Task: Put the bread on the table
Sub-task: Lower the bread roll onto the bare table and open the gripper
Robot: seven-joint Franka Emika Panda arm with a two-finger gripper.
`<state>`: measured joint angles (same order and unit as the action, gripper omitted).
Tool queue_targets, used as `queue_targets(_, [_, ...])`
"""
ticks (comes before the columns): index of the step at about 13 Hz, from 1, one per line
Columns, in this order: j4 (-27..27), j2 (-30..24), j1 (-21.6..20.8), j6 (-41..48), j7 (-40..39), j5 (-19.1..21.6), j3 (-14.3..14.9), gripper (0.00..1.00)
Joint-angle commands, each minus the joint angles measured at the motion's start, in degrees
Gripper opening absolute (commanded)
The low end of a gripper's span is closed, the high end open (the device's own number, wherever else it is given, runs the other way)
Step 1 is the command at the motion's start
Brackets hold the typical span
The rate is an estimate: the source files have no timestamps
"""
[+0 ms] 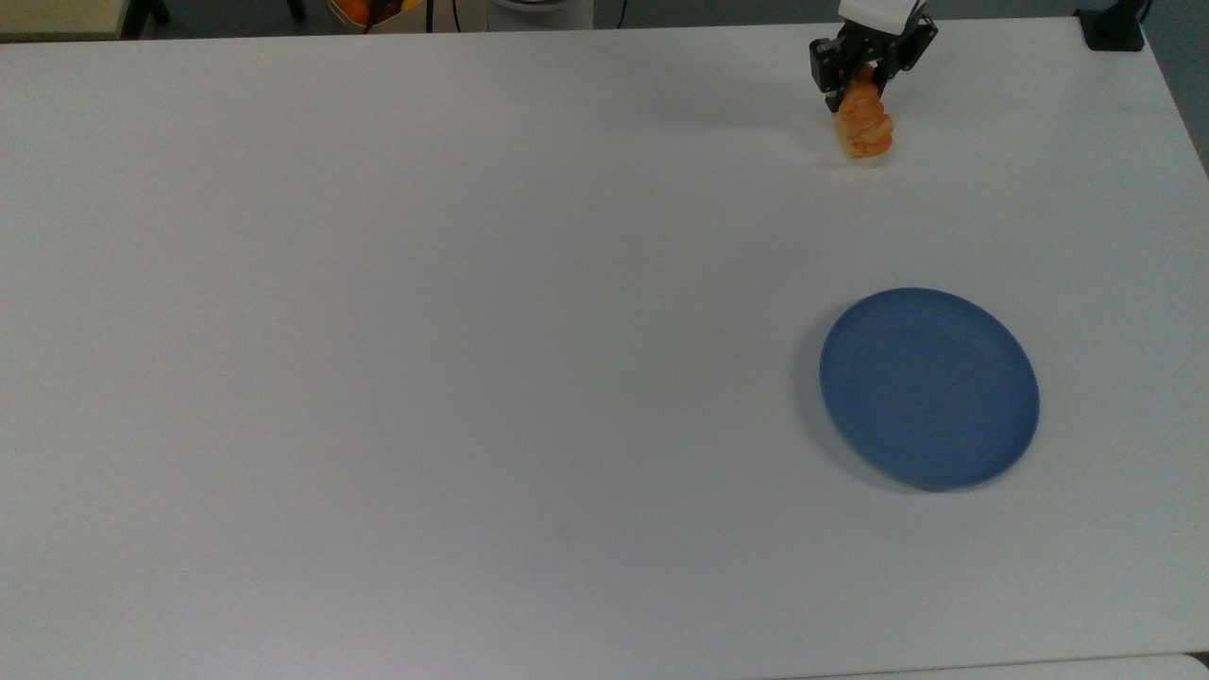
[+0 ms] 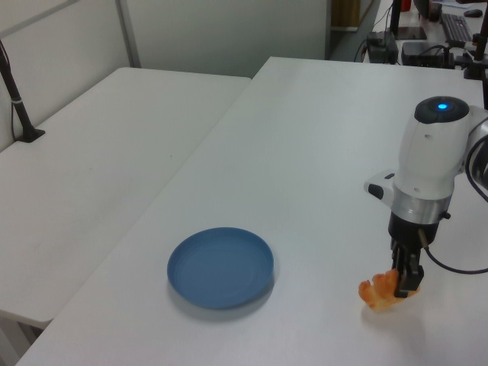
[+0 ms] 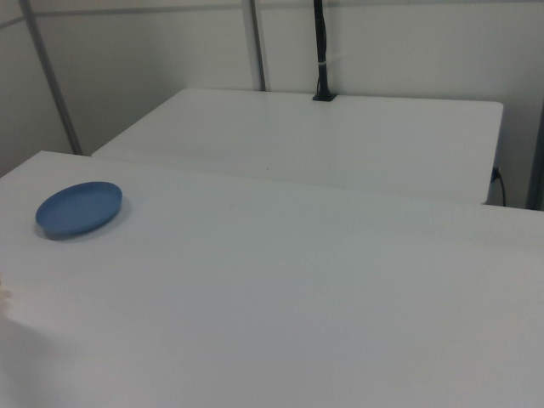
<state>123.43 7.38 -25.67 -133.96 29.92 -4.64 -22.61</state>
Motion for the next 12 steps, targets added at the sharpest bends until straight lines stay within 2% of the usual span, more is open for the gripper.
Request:
queue_targets(1, [0.94,1.66,0.27,-5.33,1.08,0.42,-0.51,0.51])
queue_targets(4, [0.58,3.68,-1.21,-7.88,8.72,-2.91,-0.51,0.51])
queue_targets(7, [-0.20,6.23,-2.19,-8.42,19.01,-10.90,-0.42,0.51])
queue_targets(9, [-0.56,7.38,-2.89,-8.42,22.19,-13.55,-0.51,0.58])
queue_targets(10, [-0.65,7.38,-2.89,-8.33,22.55,-13.56,-0.51,0.67])
queue_targets(11, [-0.65,7.38,-2.72,-8.16,22.64,-13.56,-0.51,0.83])
queue_targets(12, [-0.82,7.30,-2.81,-7.81,22.64,-13.56,-0.51,0.94])
